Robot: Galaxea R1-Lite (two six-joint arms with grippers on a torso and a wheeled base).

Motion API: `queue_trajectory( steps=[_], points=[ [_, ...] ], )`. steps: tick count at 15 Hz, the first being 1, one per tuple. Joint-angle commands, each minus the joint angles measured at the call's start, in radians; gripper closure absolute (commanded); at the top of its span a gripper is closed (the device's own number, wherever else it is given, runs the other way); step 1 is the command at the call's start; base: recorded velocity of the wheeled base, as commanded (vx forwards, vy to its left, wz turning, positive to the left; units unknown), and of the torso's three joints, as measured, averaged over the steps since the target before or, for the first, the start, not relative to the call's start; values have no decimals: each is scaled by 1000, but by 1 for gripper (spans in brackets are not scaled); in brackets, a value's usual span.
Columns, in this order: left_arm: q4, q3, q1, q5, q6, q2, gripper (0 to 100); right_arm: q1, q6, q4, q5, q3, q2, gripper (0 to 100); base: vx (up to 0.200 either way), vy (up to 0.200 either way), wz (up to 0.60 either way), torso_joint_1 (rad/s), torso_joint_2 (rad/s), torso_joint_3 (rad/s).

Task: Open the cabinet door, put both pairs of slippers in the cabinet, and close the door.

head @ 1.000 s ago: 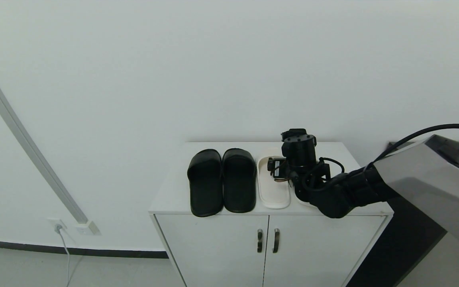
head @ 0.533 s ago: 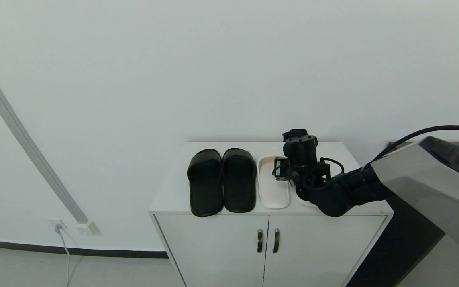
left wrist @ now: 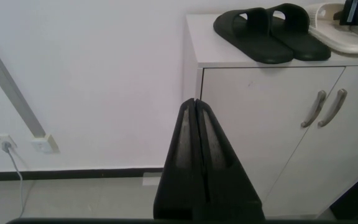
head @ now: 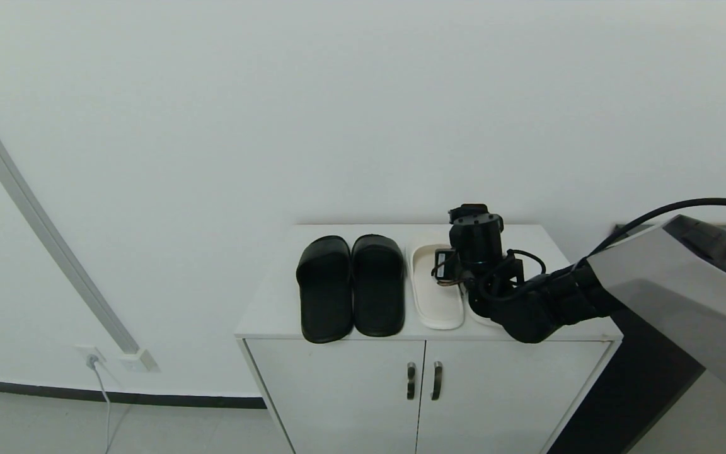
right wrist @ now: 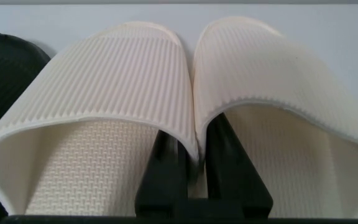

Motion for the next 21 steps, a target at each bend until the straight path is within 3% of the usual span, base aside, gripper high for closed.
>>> queue_trajectory(
  steps=[1,7,11,15,21],
  points=[
    [-1,0,0,1,0,1,100,1,0,-4,0,12,-32,100,0,0,0,0,0,0],
    [-1,0,0,1,0,1,100,37,-29,-4,14,159,-190,100,0,0,0,0,0,0],
    [-1,0,0,1,1,1,100,122,-43,-1,108,355,-412,100,0,0,0,0,0,0],
    [-1,0,0,1,1,1,100,166,-44,51,301,545,-613,100,0,0,0,0,0,0],
    [-1,0,0,1,1,1,100,205,-50,65,388,611,-716,100,0,0,0,0,0,0]
  ],
)
